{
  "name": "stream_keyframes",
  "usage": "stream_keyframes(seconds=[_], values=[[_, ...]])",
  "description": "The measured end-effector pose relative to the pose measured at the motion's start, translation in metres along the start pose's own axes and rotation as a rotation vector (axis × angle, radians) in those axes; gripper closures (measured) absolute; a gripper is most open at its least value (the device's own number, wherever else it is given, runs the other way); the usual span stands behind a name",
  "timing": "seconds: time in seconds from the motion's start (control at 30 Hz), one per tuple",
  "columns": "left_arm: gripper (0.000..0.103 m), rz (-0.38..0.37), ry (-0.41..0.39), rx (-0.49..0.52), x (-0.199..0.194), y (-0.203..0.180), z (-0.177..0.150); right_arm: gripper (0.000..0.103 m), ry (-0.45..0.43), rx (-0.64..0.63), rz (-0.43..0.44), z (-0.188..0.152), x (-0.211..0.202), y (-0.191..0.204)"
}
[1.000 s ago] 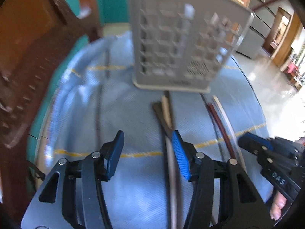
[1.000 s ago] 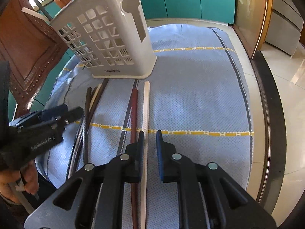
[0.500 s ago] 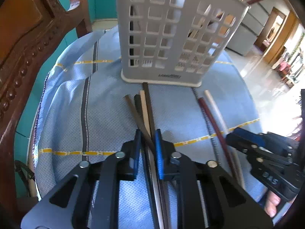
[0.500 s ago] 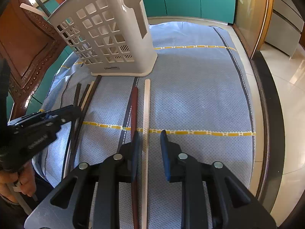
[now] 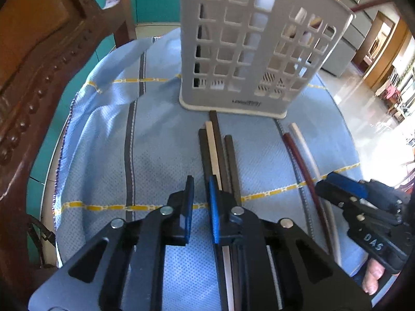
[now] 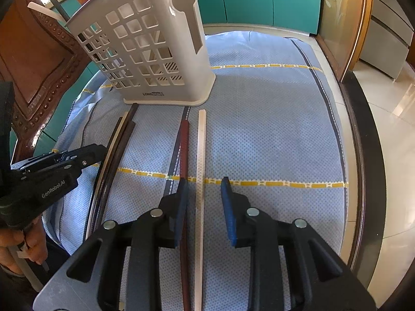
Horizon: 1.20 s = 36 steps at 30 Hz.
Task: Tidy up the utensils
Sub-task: 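Close left gripper on a black chopstick while right gripper grasps a pale wooden chopstick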
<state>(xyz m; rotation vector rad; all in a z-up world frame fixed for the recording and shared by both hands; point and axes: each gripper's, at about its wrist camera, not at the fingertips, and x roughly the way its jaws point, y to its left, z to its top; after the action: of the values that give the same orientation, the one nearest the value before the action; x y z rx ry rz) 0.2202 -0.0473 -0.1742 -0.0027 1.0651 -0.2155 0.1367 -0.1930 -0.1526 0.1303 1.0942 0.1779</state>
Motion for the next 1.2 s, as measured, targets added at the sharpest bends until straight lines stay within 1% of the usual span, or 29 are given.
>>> stream_keyframes(seconds=[0.13, 0.27, 0.33, 0.37, 0.4, 0.5, 0.53, 0.57, 0.63, 0.73, 0.9, 1.0, 1.13, 1.2], values=[[0.089, 0.022, -0.004, 0.021, 0.001, -0.006, 0.000, 0.076, 0.000, -0.002, -0.004, 0.000, 0.000, -0.001], [0.088, 0.033, -0.010, 0.037, 0.002, -0.011, -0.001, 0.075, -0.015, -0.024, -0.058, 0.000, 0.000, 0.000], [0.088, 0.026, -0.008, 0.042, 0.007, -0.016, -0.001, 0.075, -0.018, -0.031, -0.068, 0.000, 0.001, 0.001], [0.087, 0.015, 0.013, 0.041, 0.011, -0.017, -0.001, 0.075, -0.020, -0.037, -0.077, 0.000, 0.001, 0.002], [0.087, 0.021, 0.004, 0.047, 0.012, -0.020, -0.002, 0.075, -0.022, -0.046, -0.089, 0.000, 0.002, 0.004], [0.087, 0.047, 0.001, 0.072, 0.013, -0.022, -0.002, 0.075, -0.032, -0.082, -0.157, -0.001, 0.004, 0.008], [0.087, 0.044, 0.002, 0.068, 0.013, -0.023, -0.002, 0.074, -0.038, -0.096, -0.192, -0.001, 0.004, 0.009], [0.087, 0.039, 0.003, 0.063, 0.013, -0.022, -0.002, 0.070, -0.051, -0.115, -0.242, -0.001, 0.004, 0.010], [0.087, 0.034, 0.005, 0.044, 0.012, -0.015, -0.001, 0.069, -0.057, -0.120, -0.270, -0.001, 0.005, 0.010], [0.087, 0.034, 0.004, 0.030, 0.013, -0.011, 0.000, 0.068, -0.052, -0.098, -0.240, 0.000, 0.005, 0.005], [0.086, 0.083, -0.013, 0.058, 0.015, -0.019, -0.001, 0.067, -0.054, -0.096, -0.225, 0.003, 0.007, 0.002], [0.082, 0.107, -0.023, 0.058, 0.018, -0.022, 0.003, 0.067, -0.058, -0.084, -0.215, 0.006, 0.008, -0.001], [0.073, 0.142, -0.036, 0.065, 0.022, -0.029, 0.006, 0.065, -0.058, -0.064, -0.201, 0.015, 0.010, -0.007], [0.069, 0.146, -0.039, 0.060, 0.022, -0.025, 0.008, 0.063, -0.064, -0.066, -0.205, 0.019, 0.013, -0.007]])
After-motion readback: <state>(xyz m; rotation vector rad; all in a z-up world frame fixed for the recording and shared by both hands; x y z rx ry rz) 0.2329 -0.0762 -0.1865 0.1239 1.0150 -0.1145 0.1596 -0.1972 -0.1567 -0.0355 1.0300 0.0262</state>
